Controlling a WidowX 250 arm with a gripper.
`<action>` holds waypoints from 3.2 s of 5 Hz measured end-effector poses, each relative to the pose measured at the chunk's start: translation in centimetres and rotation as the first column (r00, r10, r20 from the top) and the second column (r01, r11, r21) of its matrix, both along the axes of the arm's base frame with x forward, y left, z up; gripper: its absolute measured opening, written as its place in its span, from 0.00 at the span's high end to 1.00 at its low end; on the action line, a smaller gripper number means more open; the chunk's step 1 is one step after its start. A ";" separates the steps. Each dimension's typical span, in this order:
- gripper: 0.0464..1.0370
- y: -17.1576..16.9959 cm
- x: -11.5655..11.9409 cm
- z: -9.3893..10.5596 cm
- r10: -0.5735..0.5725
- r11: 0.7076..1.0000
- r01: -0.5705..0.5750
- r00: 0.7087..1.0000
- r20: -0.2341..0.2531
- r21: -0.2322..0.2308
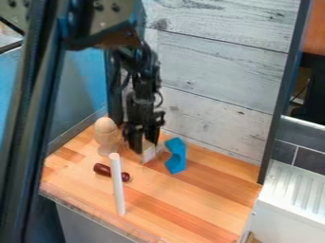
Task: Pickup the cube and place it on top of the blue arch
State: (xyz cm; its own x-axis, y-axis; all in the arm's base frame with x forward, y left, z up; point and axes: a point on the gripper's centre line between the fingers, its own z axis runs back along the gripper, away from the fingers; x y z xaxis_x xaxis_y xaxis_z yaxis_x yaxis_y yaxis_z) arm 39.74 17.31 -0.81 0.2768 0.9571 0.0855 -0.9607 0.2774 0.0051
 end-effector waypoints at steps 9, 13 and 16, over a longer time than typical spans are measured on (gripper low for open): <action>0.49 -6.4 1.8 5.2 -0.165 0.986 0.164 0.984 0.071 0.017; 0.49 -6.0 2.2 5.5 -0.168 0.985 0.164 0.982 0.087 0.047; 0.49 -6.6 2.2 4.5 -0.187 0.982 0.183 0.978 0.095 0.057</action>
State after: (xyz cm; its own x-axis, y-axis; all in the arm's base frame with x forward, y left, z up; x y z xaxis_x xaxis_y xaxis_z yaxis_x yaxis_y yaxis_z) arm 41.90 10.70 3.68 0.4365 0.8843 0.1654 -0.8892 0.4521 -0.0703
